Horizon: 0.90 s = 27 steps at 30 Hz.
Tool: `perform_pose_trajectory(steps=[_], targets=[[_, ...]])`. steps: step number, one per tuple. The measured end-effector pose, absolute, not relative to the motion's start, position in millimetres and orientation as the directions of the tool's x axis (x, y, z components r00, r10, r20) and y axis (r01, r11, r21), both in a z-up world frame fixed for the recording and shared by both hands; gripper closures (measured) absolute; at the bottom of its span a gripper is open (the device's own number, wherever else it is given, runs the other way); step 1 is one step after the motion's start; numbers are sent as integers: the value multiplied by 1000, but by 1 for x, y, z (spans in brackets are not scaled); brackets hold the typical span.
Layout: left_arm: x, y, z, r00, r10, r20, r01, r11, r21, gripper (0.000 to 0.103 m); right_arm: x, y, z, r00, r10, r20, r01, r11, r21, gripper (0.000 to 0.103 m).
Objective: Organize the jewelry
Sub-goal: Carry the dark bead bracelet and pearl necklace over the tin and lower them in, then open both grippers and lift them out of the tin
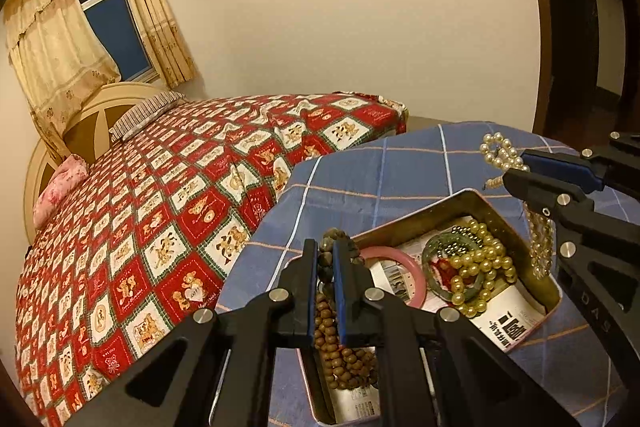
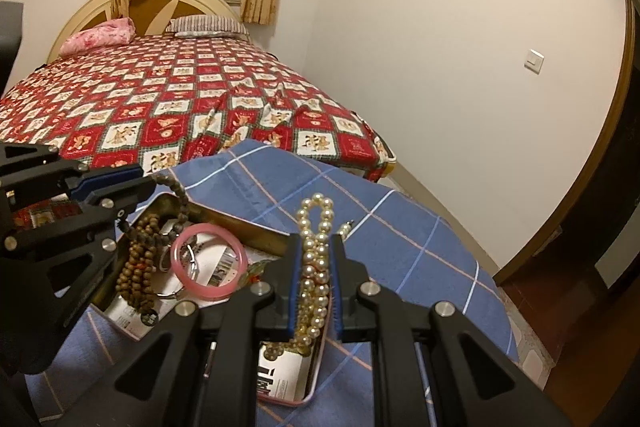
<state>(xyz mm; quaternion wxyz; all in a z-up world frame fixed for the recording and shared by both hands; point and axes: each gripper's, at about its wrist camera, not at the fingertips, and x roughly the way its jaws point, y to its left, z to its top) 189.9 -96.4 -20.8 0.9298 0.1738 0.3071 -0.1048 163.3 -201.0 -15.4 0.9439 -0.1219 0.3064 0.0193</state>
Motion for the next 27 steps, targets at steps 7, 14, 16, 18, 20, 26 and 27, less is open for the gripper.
perform_pose_trajectory(steps=[7,14,16,18,20,26,27], targets=[[198,-92,-33,779,-74,-623,292,922,255,96,171,-199,-25,798,-46,-600,-112,968,-224,89],[206,-92,-44,763,-68,-643,287,927,242,96,182,-198,-34,783,-56,-619,-109,968,-226,89],[208,-92,-46,760,-66,-646,288,926,244,96,184,-197,-37,780,-57,-623,-112,967,-229,89],[209,-92,-48,759,-63,-648,288,925,248,96,186,-197,-39,777,-55,-627,-115,967,-228,88],[210,-92,-51,754,-60,-654,288,925,248,96,188,-196,-41,774,-54,-631,-118,967,-227,88],[212,-91,-57,746,-52,-663,288,924,251,96,191,-195,-48,764,-48,-643,-128,966,-225,88],[212,-90,-58,746,-51,-664,287,924,252,96,191,-195,-49,764,-47,-644,-130,966,-225,88]])
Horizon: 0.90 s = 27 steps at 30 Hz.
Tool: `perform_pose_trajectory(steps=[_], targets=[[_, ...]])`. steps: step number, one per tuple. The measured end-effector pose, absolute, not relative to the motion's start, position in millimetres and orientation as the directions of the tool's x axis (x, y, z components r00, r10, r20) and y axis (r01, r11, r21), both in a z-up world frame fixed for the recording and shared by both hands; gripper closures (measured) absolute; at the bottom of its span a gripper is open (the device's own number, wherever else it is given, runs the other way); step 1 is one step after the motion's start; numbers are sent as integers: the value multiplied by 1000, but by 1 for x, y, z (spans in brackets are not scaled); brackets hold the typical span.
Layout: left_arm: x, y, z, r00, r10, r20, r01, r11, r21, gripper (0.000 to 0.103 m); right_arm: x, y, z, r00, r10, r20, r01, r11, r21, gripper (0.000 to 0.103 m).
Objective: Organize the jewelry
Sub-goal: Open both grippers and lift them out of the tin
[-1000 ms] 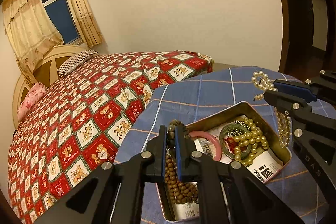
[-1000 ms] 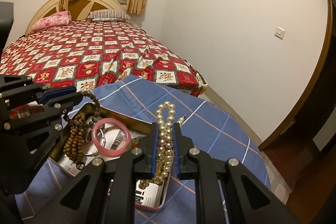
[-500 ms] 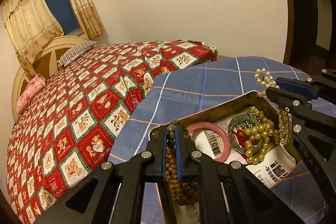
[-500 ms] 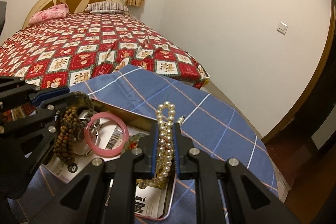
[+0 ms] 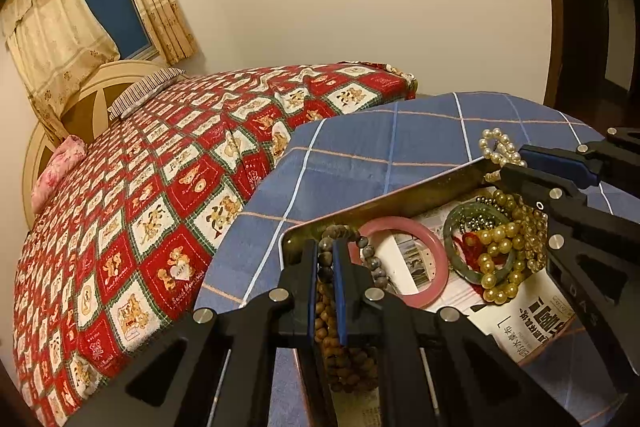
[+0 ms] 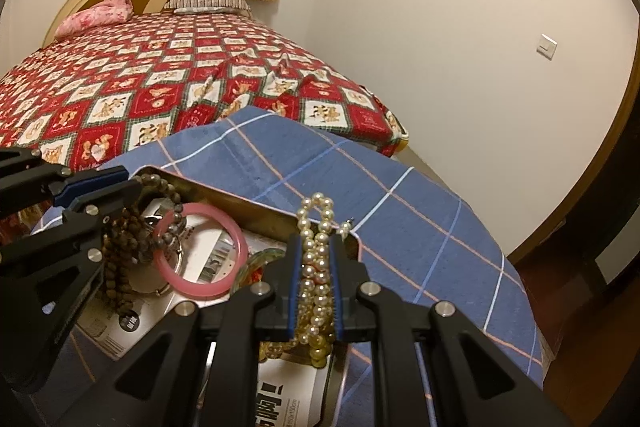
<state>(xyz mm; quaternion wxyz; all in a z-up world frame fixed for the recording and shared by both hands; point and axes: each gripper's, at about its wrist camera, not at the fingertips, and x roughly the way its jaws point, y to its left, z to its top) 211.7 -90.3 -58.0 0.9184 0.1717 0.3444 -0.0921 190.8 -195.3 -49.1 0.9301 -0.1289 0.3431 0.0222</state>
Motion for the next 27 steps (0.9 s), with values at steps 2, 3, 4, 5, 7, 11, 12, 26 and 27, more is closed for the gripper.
perform_pose_trajectory(steps=[2,3,4,5,7,11,12,26,27], targets=[[212,-89,-59,745,-49,-665,286,924,252,96,191,-195,-50,762,-45,-646,-131,966,-222,88],[212,-89,-59,746,-48,-664,285,925,252,96,191,-195,-50,762,-45,-646,-131,966,-222,88],[211,-88,-58,748,-48,-662,282,926,252,96,190,-196,-50,762,-46,-646,-130,966,-222,88],[211,-87,-58,751,-51,-658,279,928,246,96,191,-195,-50,762,-45,-646,-129,967,-220,88],[210,-86,-57,752,-55,-656,278,930,241,96,191,-196,-50,763,-41,-645,-130,968,-215,88],[209,-84,-56,751,-50,-659,272,932,240,96,191,-193,-51,759,-35,-651,-139,967,-215,88],[209,-84,-56,751,-51,-658,272,933,238,95,191,-192,-51,757,-29,-653,-146,967,-211,88],[184,-56,-41,798,-19,-602,181,961,209,14,167,-203,-41,788,-41,-614,-94,978,-186,34],[182,-53,-40,798,-22,-602,179,963,201,14,163,-204,-39,790,-40,-612,-92,979,-183,34]])
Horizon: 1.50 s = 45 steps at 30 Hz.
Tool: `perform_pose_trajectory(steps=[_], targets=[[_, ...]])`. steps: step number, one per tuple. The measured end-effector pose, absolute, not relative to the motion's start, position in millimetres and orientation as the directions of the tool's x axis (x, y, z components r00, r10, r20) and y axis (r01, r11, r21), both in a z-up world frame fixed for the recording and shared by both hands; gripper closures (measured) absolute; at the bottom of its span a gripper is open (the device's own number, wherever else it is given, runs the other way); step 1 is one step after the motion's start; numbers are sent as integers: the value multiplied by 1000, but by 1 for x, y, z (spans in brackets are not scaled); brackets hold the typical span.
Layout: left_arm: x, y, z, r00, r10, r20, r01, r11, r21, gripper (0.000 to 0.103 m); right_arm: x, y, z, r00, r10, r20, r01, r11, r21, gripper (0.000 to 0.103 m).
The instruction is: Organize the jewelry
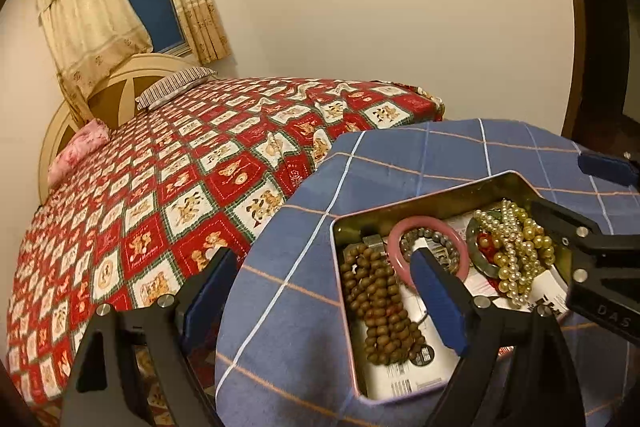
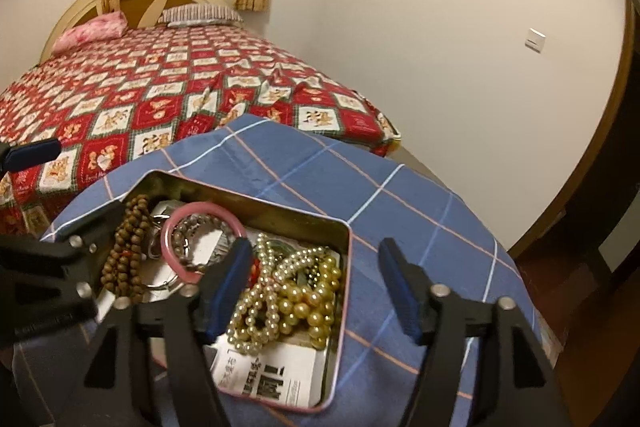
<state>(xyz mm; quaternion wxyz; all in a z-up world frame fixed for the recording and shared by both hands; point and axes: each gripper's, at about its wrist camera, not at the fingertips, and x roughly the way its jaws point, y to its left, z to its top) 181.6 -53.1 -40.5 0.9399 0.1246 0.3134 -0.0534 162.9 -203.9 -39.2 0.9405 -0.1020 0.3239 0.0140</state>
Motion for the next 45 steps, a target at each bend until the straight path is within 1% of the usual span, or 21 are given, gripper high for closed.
perform_pose_trajectory(steps=[5,8,9,22,45], targets=[[164,-46,-33,805,-42,-592,171,971,165,14,144,-204,-32,800,-35,-599,-87,981,-173,33],[149,-43,-29,814,-57,-579,172,974,146,14,133,-205,-26,815,-35,-579,-78,983,-168,28],[146,-43,-29,815,-57,-577,172,974,147,14,129,-205,-24,818,-32,-574,-77,983,-166,27],[126,-44,-26,817,-59,-574,175,973,148,14,116,-205,-15,830,-27,-558,-74,985,-157,27],[125,-43,-18,827,-51,-559,160,976,146,14,105,-207,-15,833,-19,-552,-71,987,-141,27]])
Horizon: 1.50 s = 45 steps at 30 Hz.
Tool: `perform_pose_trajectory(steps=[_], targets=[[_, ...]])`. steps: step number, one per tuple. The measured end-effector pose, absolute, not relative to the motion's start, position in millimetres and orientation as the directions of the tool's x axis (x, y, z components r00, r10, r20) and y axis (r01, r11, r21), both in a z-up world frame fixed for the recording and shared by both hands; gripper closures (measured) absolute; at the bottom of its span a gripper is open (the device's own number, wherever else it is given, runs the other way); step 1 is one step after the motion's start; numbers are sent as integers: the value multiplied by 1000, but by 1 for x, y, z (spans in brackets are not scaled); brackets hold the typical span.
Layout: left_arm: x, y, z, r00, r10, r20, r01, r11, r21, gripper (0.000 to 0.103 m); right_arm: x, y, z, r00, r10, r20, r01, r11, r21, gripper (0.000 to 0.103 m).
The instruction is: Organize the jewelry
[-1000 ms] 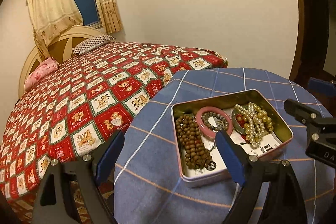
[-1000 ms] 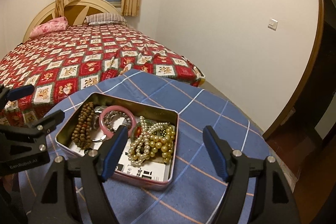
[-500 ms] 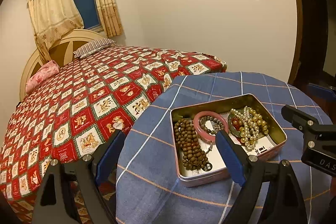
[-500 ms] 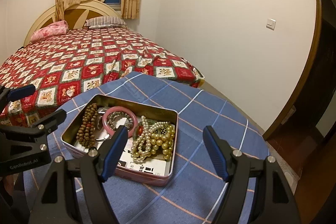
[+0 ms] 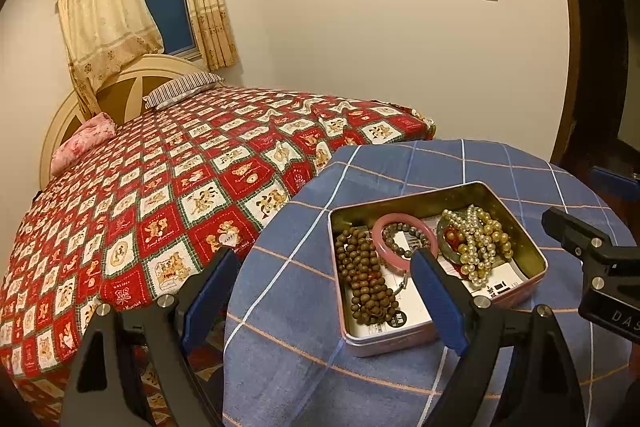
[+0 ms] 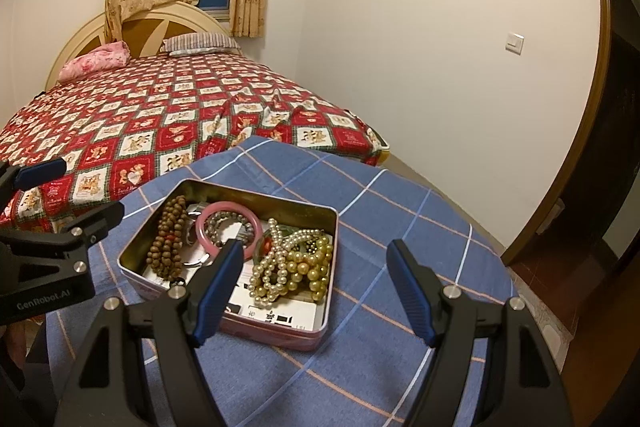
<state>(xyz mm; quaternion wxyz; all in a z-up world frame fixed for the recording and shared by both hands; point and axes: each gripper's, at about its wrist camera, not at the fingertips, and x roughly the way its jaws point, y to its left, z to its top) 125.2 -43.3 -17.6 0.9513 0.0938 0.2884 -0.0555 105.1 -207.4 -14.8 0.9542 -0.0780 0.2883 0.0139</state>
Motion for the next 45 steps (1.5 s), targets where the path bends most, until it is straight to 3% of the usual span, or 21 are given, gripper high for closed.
perform_pose_trajectory(steps=[45], targets=[[122,-39,-10,844,-18,-537,133,975,176,14,102,-204,-4,851,-5,-525,-76,988,-133,25]])
